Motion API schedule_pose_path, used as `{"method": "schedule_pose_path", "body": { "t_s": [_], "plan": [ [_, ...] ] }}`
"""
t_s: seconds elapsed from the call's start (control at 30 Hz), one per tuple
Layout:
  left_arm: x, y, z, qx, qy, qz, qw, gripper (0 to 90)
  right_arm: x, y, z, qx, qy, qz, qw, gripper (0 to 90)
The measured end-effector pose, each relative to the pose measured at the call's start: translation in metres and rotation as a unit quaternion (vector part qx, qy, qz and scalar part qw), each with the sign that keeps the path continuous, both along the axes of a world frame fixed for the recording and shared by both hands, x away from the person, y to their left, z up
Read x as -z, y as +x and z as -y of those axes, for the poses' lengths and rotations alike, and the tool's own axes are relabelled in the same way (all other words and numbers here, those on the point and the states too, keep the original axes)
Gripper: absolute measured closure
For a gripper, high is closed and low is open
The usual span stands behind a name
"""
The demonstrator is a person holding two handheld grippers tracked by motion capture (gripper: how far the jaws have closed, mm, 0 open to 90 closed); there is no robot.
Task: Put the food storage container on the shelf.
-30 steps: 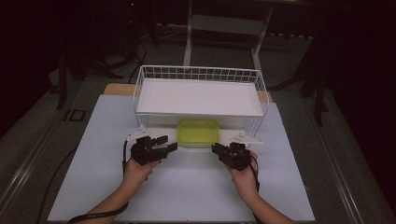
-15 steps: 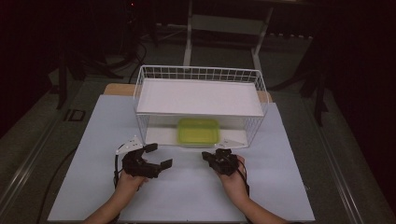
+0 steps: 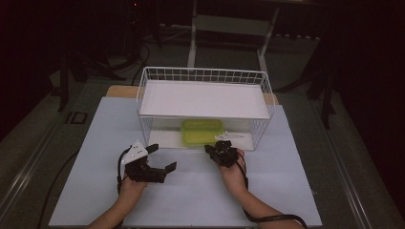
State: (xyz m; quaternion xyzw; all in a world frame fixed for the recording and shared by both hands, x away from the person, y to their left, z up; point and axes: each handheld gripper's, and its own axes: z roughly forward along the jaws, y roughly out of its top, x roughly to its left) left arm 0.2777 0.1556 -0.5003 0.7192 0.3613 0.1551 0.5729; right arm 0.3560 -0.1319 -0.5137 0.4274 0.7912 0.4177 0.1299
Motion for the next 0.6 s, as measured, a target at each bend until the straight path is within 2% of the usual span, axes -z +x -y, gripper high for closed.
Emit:
{"method": "schedule_pose_path", "body": {
  "t_s": [0.3,0.4,0.6],
  "plan": [
    [0.001,0.000,0.001,0.004,0.005,0.001,1.0000,0.0,0.003,0.015,-0.010,0.009,0.004,0.006,0.9999,90.0],
    [0.001,0.001,0.002,0.006,0.007,-0.001,1.0000,0.0,0.004,0.019,-0.013,0.016,0.014,0.001,0.9998,90.0],
    [0.003,0.001,0.003,0.010,0.009,-0.006,0.9999,0.0,0.003,0.029,-0.019,0.023,0.010,0.013,0.9996,90.0]
  ]
}}
